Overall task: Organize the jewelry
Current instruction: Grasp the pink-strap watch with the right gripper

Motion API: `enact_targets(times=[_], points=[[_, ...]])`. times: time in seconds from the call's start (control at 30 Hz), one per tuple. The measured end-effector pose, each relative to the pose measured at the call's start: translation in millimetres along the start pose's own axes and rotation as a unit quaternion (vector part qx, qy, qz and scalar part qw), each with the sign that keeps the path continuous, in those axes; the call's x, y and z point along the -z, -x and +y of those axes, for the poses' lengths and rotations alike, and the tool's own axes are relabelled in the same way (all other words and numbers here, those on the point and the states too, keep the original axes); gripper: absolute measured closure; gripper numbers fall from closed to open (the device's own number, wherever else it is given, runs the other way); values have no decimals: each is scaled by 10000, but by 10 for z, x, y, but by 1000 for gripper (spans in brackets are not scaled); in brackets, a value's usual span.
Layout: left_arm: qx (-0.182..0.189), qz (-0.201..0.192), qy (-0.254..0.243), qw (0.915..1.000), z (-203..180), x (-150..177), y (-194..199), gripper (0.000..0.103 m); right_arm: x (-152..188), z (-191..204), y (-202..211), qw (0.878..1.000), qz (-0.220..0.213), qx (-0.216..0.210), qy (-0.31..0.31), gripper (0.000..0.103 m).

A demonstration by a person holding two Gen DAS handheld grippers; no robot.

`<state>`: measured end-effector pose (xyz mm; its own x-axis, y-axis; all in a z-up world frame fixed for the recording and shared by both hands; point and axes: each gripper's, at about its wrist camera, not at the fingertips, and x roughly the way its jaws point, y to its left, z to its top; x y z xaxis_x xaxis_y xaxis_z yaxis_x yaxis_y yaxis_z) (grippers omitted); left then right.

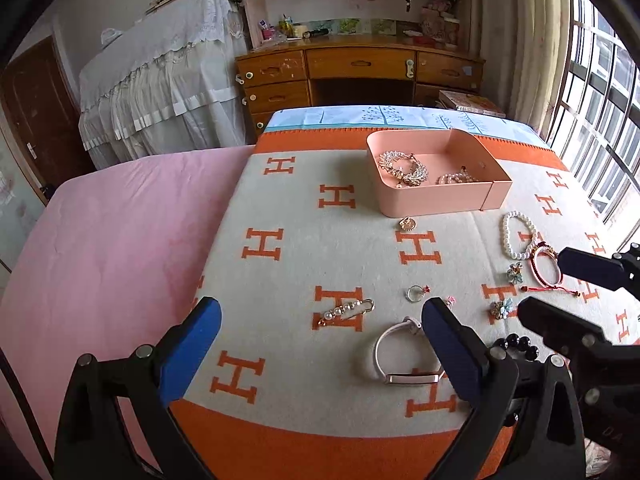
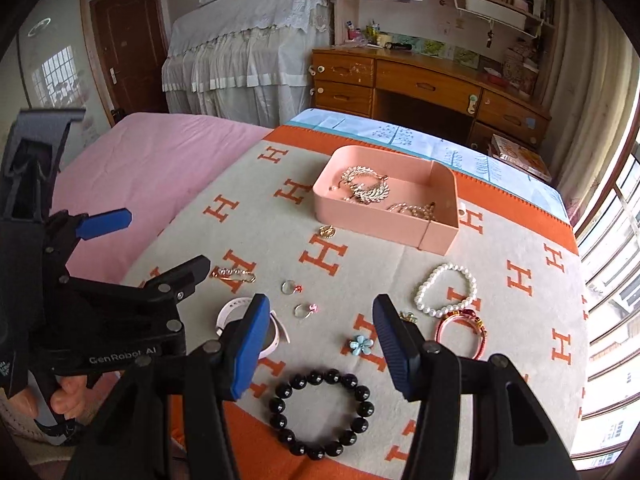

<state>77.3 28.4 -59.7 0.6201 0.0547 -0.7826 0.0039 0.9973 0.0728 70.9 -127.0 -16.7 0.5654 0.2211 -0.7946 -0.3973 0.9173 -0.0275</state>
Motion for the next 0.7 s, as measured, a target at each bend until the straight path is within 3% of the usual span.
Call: enact_targets(times=[0.7], points=[[355, 579, 217, 9975, 604, 370, -522, 4, 75, 489, -712, 9895, 874, -301, 1110, 49]])
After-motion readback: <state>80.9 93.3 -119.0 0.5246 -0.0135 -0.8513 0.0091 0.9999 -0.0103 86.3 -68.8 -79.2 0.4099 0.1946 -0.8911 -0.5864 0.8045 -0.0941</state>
